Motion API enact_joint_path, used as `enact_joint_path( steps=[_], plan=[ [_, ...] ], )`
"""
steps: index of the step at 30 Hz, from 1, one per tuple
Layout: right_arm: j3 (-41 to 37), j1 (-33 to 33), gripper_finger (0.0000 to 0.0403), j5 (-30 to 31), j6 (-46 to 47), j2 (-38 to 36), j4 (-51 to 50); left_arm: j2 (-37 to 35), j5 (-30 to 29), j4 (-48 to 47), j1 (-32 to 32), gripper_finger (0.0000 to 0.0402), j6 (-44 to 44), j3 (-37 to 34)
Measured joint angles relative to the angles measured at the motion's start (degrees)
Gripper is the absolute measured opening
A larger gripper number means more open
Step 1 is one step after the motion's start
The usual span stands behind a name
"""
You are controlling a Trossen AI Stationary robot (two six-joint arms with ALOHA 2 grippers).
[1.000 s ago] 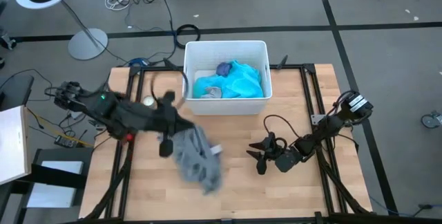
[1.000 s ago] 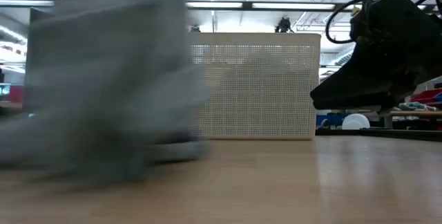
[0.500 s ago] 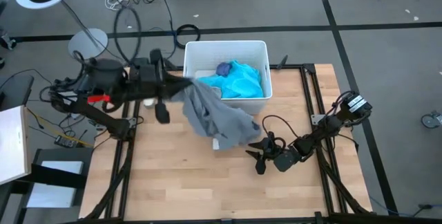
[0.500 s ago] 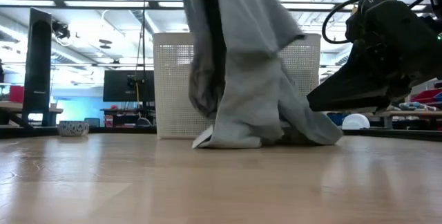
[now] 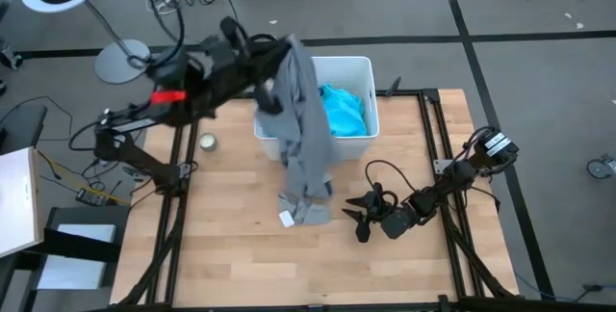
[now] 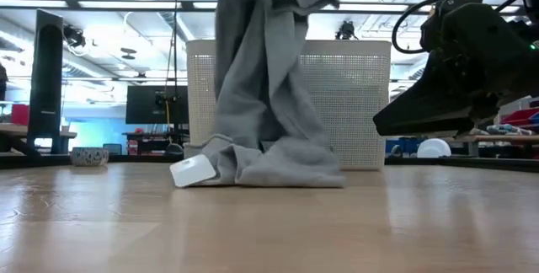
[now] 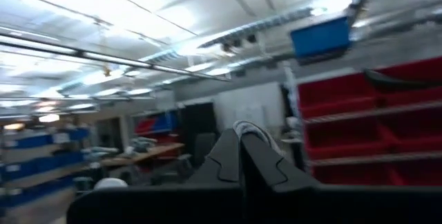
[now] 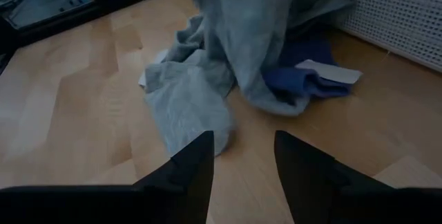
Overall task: Sort clothes
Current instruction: Put the gray shirt into the white laundry bin
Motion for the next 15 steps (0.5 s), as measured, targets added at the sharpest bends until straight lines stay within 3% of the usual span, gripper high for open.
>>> enact_joint_path(
  steps=[5, 9, 15],
  plan=[
    [0.00, -0.02, 0.0153, 0.01, -0.90, 0.00, -0.03, 7.11, 1.24, 3.64, 6.57, 0.0000, 0.13, 7.54],
    [0.00, -0.02, 0.0153, 0.01, -1.80, 0.00, -0.04, 13.02, 2.85, 0.95, 11.43, 0.0000, 1.40, 16.57],
    [0.00, -0.02, 0.0153, -1.41, -2.88, -0.02, -0.31, 17.43, 1.09, -26.84, 16.12, 0.0000, -0.67, 26.80]
  ],
)
